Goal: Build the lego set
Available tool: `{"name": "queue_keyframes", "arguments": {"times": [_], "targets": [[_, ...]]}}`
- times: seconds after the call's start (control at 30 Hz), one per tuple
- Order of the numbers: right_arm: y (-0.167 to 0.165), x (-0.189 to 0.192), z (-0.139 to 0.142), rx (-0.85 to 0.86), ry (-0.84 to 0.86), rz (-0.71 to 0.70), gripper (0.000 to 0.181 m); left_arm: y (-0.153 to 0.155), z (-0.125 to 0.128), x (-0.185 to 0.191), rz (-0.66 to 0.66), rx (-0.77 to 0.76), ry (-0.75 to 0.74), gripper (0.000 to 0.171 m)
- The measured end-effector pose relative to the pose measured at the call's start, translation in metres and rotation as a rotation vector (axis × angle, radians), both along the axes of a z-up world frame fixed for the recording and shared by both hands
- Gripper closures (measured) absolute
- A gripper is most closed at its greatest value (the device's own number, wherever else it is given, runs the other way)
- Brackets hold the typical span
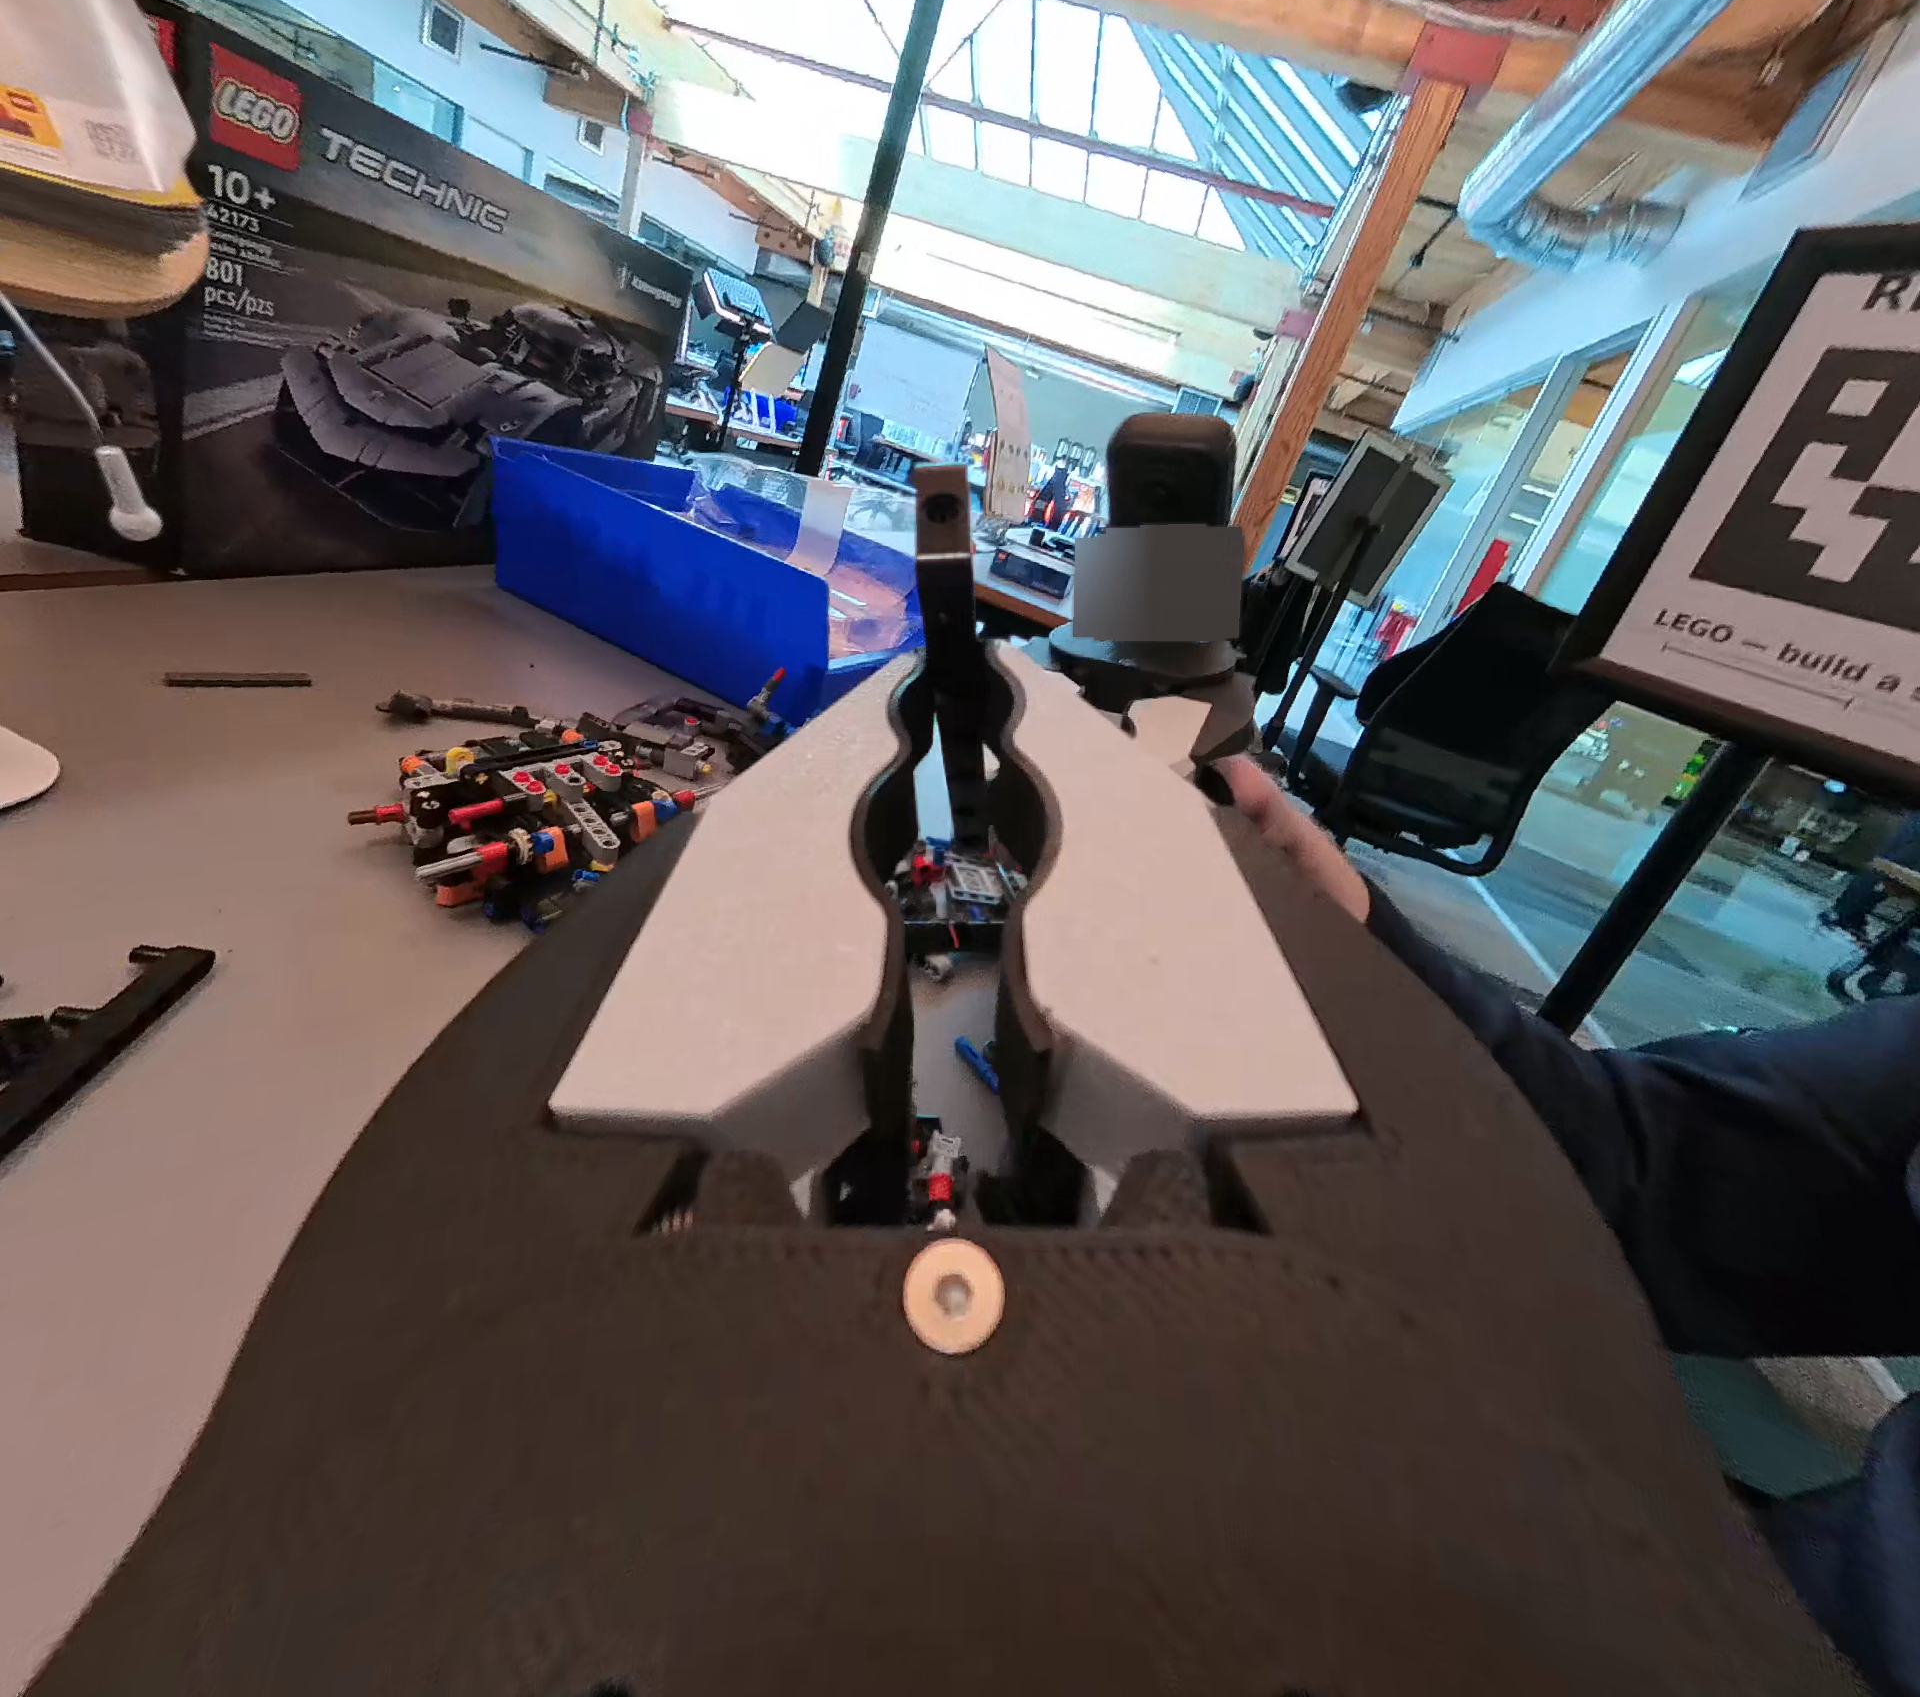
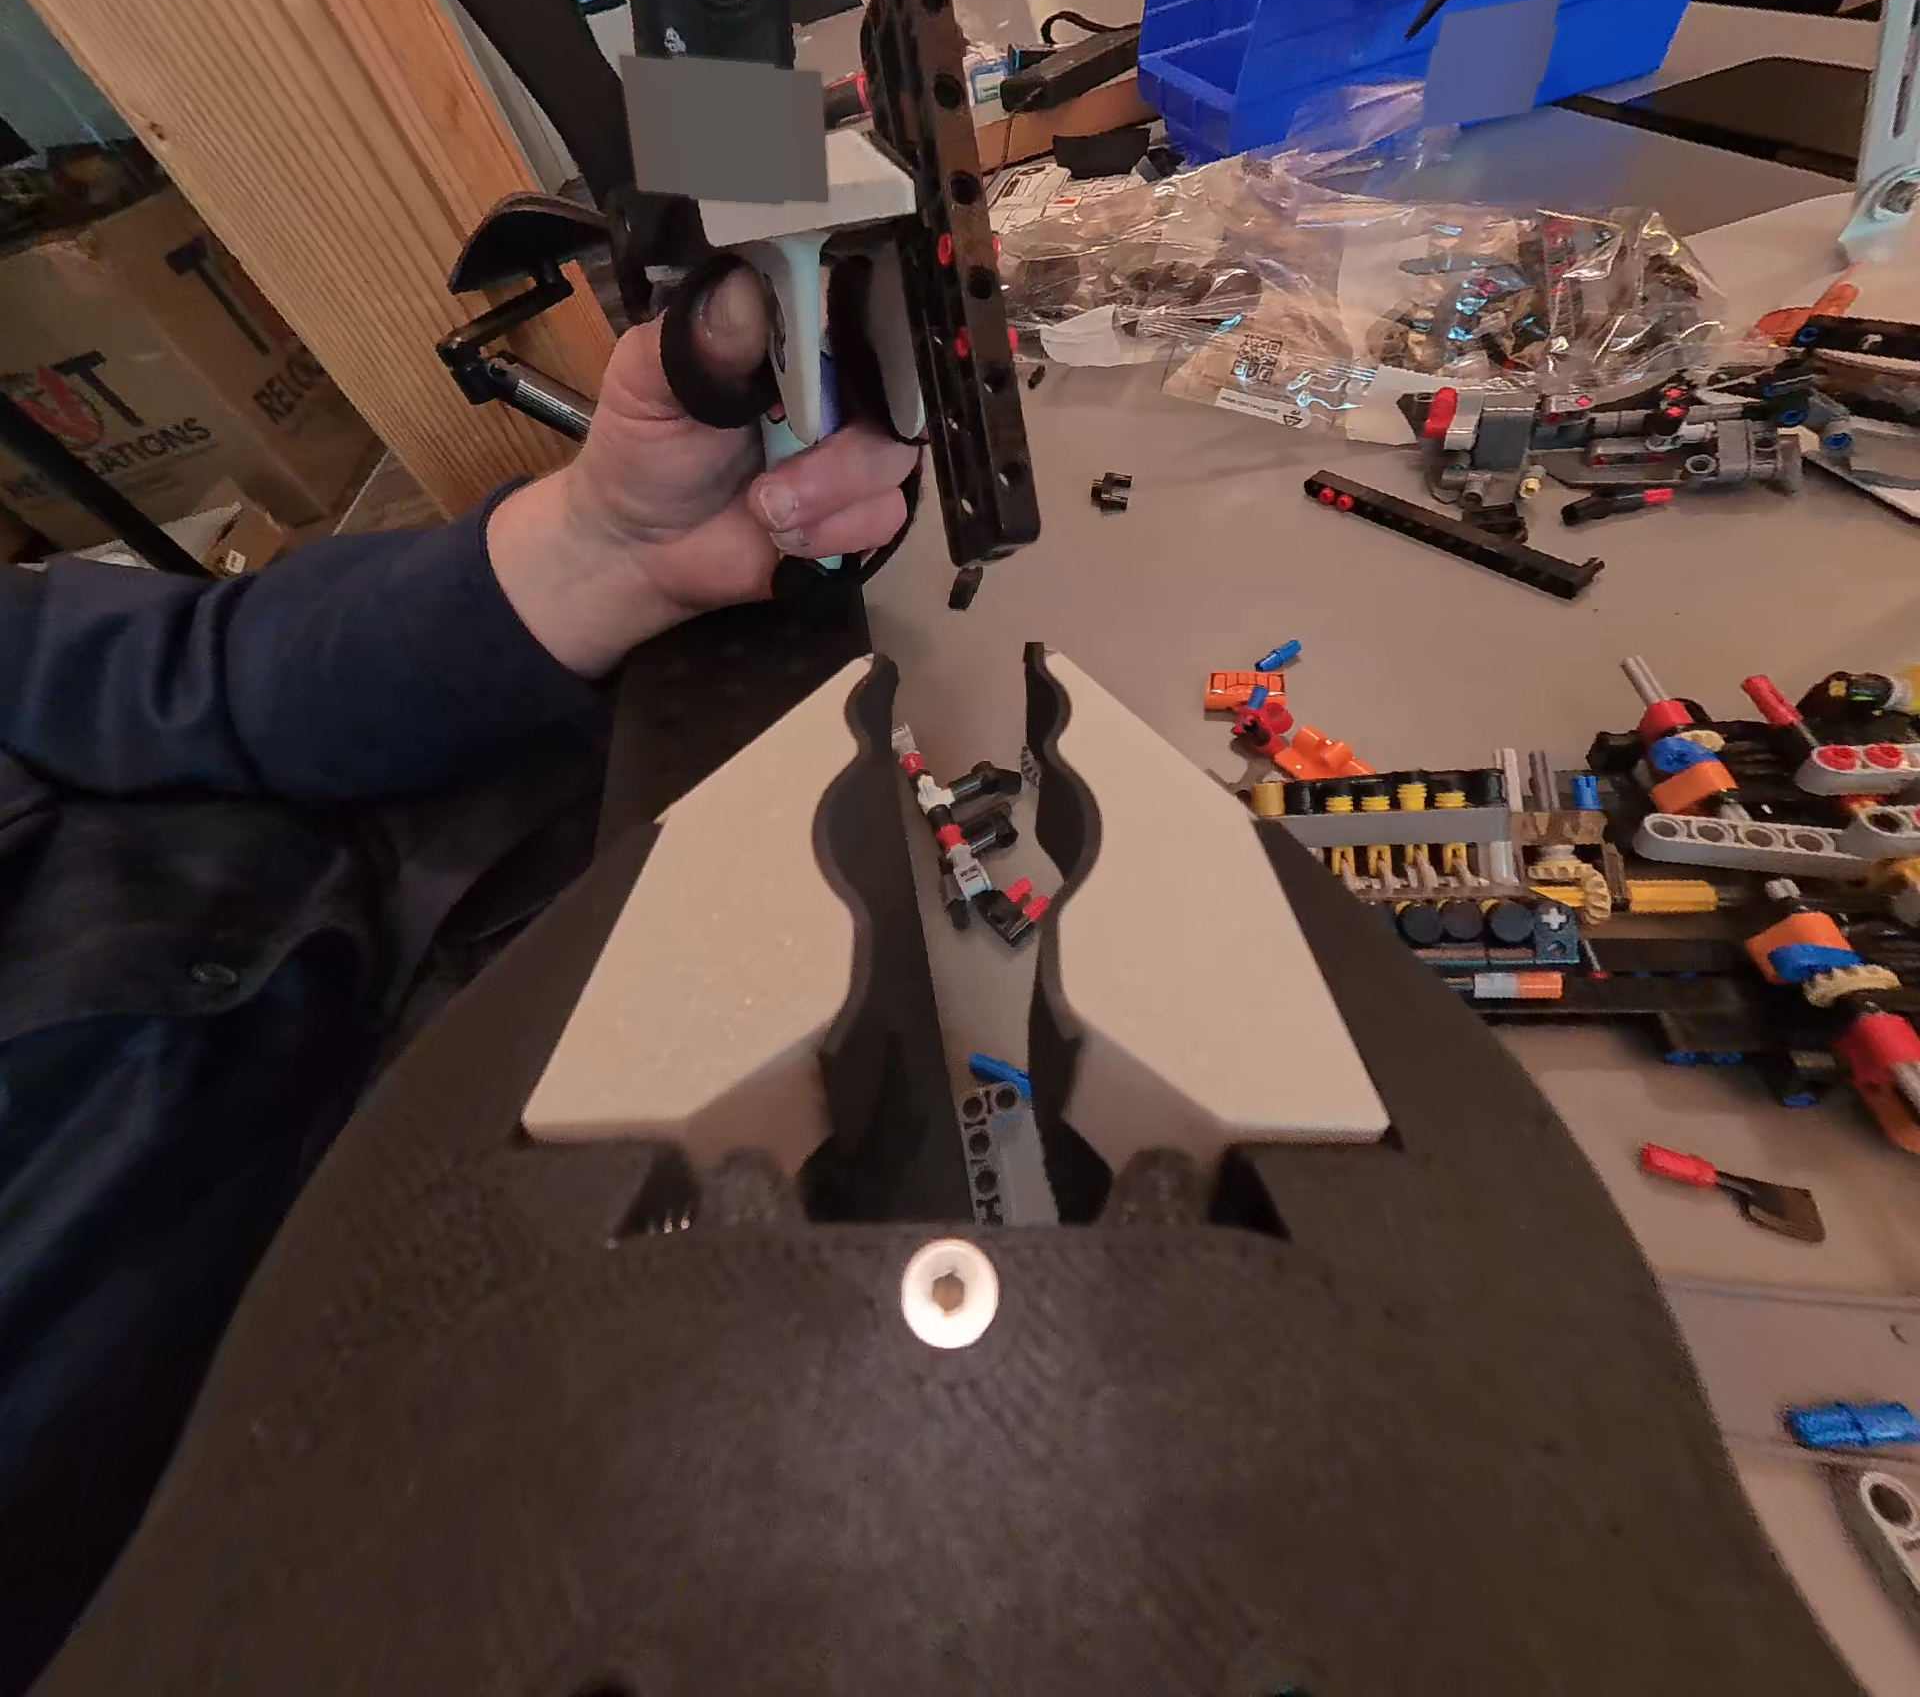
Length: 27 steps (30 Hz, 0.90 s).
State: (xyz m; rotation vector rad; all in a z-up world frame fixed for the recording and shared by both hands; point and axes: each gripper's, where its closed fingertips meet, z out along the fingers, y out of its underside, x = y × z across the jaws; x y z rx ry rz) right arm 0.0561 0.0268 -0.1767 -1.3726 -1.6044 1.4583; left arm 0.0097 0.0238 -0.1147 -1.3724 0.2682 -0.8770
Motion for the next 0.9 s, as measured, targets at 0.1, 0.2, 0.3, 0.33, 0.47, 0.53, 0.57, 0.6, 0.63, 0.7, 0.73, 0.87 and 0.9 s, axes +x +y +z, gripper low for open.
{"name": "queue_keyframes", "arguments": {"times": [0.1, 0.2, 0.3, 0.33, 0.47, 0.53, 0.57, 0.6, 0.63, 0.7, 0.73, 0.87, 0.9], "targets": [[0.002, 0.000, 0.001, 0.028, 0.009, -0.016, 0.158, -0.001, 0.001, 0.000, -0.010, 0.003, -0.008, 0.167], [0.004, 0.001, 0.003, 0.052, 0.020, -0.026, 0.158, -0.001, 0.001, 0.001, -0.018, 0.004, -0.012, 0.166], [0.009, 0.003, 0.009, 0.058, 0.052, -0.051, 0.160, 0.002, -0.003, -0.004, 0.019, -0.018, 0.024, 0.166], [0.012, 0.004, 0.009, 0.052, 0.052, -0.060, 0.161, 0.007, -0.010, -0.010, 0.071, -0.054, 0.066, 0.167], [0.026, 0.008, 0.008, 0.017, 0.049, -0.113, 0.161, 0.015, -0.042, -0.034, 0.198, -0.220, 0.256, 0.167], [0.032, 0.009, 0.009, 0.014, 0.049, -0.142, 0.162, 0.015, -0.062, -0.046, 0.208, -0.322, 0.331, 0.164], [0.037, 0.009, 0.006, 0.019, 0.036, -0.165, 0.162, 0.015, -0.072, -0.052, 0.207, -0.382, 0.343, 0.155], [0.041, 0.010, 0.004, 0.030, 0.022, -0.190, 0.161, 0.015, -0.078, -0.058, 0.212, -0.423, 0.342, 0.151], [0.044, 0.010, 0.002, 0.045, 0.011, -0.206, 0.161, 0.014, -0.080, -0.061, 0.211, -0.441, 0.325, 0.149], [0.048, 0.010, 0.001, 0.069, 0.005, -0.229, 0.161, 0.015, -0.080, -0.072, 0.247, -0.462, 0.301, 0.139], [0.051, 0.011, 0.000, 0.075, 0.003, -0.249, 0.162, 0.015, -0.080, -0.078, 0.279, -0.464, 0.311, 0.134], [0.070, 0.019, 0.016, 0.101, 0.079, -0.364, 0.165, 0.016, -0.076, -0.087, 0.363, -0.429, 0.367, 0.131], [0.073, 0.023, 0.023, 0.102, 0.112, -0.390, 0.166, 0.016, -0.075, -0.088, 0.392, -0.414, 0.391, 0.129]]}}
